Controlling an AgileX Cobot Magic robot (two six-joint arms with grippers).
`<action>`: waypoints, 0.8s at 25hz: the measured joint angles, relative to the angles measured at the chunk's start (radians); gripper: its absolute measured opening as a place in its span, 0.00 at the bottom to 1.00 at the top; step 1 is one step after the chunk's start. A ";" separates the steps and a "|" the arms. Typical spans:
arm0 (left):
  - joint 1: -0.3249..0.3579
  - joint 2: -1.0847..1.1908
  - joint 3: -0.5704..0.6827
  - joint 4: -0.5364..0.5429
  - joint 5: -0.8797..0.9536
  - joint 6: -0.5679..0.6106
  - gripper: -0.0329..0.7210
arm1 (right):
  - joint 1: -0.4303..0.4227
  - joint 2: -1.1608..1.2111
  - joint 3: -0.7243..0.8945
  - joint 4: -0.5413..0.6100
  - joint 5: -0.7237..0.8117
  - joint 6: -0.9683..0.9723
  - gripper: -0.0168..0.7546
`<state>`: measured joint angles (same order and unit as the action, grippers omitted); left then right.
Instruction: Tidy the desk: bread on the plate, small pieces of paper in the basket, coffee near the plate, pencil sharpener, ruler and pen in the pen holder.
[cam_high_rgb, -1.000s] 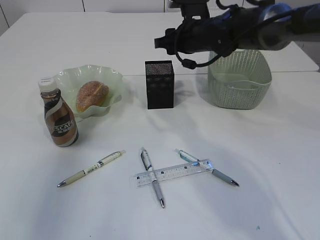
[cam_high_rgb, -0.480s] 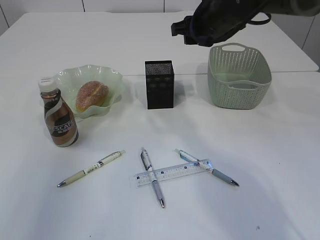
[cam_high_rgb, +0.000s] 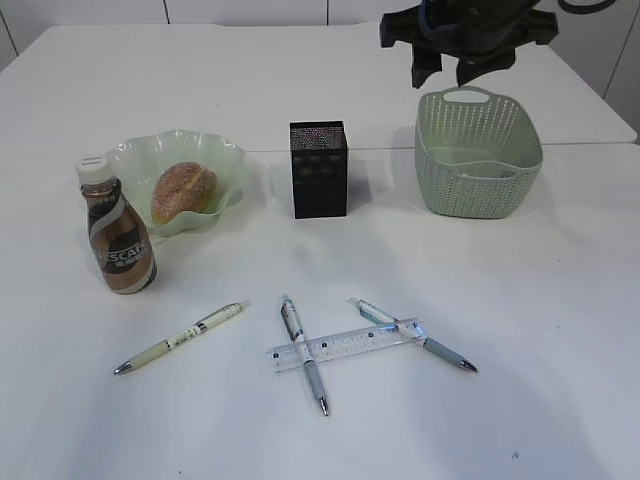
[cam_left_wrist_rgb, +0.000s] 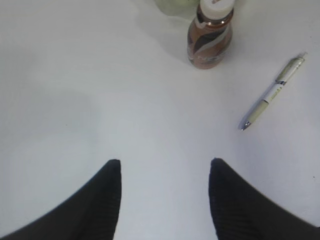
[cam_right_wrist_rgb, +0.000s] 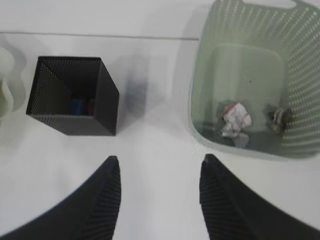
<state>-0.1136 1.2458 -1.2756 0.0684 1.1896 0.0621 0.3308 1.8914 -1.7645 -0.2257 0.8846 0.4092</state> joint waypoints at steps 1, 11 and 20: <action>-0.013 0.000 0.000 0.000 0.000 0.002 0.56 | 0.000 0.000 0.000 0.000 0.000 0.000 0.55; -0.141 0.007 -0.001 0.000 -0.023 0.007 0.56 | 0.000 -0.020 -0.005 0.019 0.314 -0.094 0.57; -0.218 0.030 -0.001 0.000 -0.031 0.008 0.56 | 0.000 -0.029 -0.005 0.117 0.348 -0.257 0.56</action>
<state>-0.3315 1.2757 -1.2762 0.0684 1.1582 0.0700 0.3308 1.8624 -1.7698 -0.1085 1.2321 0.1520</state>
